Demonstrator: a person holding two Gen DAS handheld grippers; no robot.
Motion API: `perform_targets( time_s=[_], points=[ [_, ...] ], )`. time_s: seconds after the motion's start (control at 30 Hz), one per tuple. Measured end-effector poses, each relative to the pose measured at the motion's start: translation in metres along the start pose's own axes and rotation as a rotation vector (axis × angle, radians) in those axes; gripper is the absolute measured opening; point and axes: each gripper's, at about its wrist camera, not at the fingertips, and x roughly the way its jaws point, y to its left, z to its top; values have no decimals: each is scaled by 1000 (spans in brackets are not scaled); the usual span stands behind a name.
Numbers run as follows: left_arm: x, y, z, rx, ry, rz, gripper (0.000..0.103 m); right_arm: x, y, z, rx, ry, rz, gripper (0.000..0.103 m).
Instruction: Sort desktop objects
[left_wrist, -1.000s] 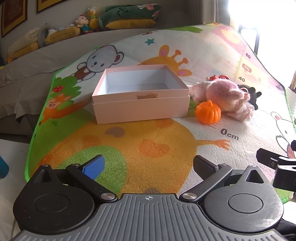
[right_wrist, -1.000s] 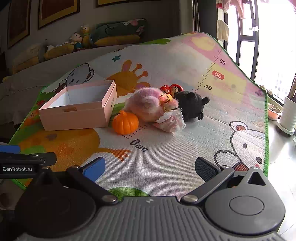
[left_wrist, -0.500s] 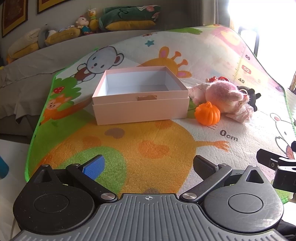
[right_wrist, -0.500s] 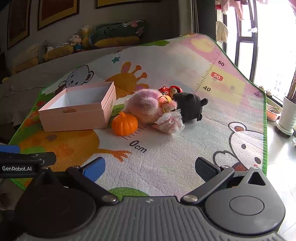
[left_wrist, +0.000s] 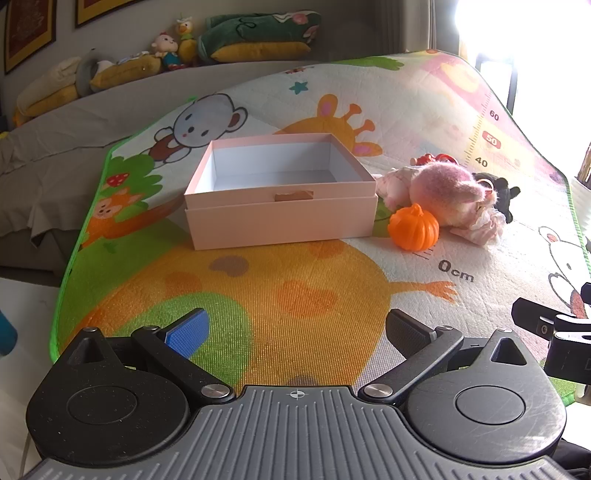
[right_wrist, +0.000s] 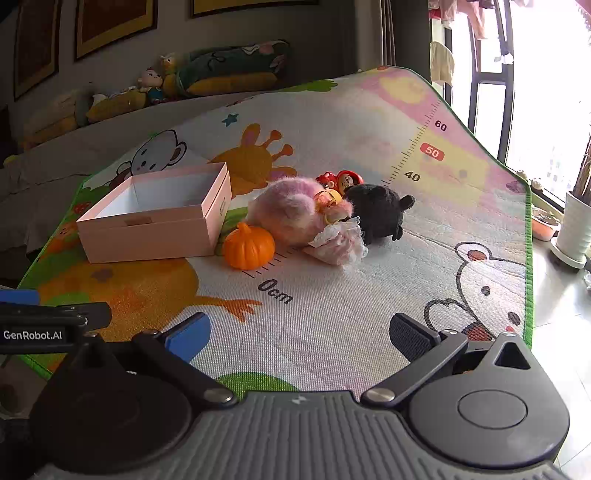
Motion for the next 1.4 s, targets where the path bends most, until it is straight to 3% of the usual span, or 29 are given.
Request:
perform_targets(
  time_s=[1.4],
  points=[
    [-2,0,2,-5,-4,-3,103,-1,-2,1,6,-1,1,103]
  ],
)
